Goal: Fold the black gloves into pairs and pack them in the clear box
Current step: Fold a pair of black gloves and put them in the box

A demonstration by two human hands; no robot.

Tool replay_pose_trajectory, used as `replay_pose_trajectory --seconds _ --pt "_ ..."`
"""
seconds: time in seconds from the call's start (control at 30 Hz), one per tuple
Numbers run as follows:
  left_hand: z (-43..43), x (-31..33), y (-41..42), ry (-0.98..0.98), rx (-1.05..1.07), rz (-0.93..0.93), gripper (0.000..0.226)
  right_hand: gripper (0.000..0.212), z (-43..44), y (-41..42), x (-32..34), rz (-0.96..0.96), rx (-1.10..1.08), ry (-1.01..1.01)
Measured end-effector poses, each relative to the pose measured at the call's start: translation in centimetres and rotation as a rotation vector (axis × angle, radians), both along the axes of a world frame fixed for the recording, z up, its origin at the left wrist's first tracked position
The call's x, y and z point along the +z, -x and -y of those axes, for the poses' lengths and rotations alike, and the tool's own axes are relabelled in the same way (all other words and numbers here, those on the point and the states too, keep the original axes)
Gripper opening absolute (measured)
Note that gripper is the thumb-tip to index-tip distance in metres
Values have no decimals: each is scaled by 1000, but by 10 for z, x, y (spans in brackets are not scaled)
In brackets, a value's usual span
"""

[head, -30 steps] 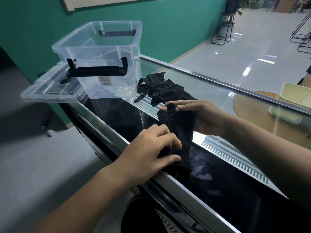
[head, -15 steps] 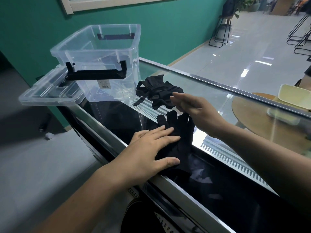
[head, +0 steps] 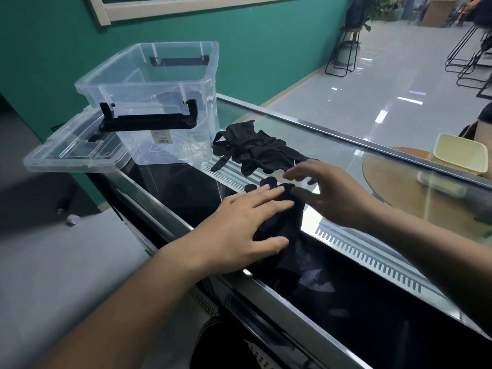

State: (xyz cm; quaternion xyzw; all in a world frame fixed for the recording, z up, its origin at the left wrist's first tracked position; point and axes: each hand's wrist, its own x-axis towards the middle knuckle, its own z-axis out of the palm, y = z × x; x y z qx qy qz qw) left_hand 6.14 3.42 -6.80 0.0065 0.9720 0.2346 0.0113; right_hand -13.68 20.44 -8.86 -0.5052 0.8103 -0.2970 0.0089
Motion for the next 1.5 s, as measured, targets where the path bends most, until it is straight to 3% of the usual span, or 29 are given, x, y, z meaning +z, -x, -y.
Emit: replay_pose_trajectory --seconds 0.23,0.37,0.7,0.83,1.0,1.3,1.5 --pt "0 -11 6 52 11 58 89 26 1 -4 -11 57 -192 -21" --pt "-4 -14 3 36 12 31 93 9 8 -5 -7 127 -185 -29" --pt "-11 -11 -2 15 41 -46 91 17 10 -5 -13 62 -169 83" --pt "-11 -16 -9 23 83 -185 79 6 6 -5 -7 -14 -183 179" --pt "-8 -28 -21 -73 86 -465 35 14 -9 -28 9 -44 3 196" --pt "-8 -32 -43 -52 -78 -401 33 11 -37 -75 -7 -59 391 17" --pt "-6 -34 -41 128 -67 -511 20 38 -38 -77 7 -135 452 -101"
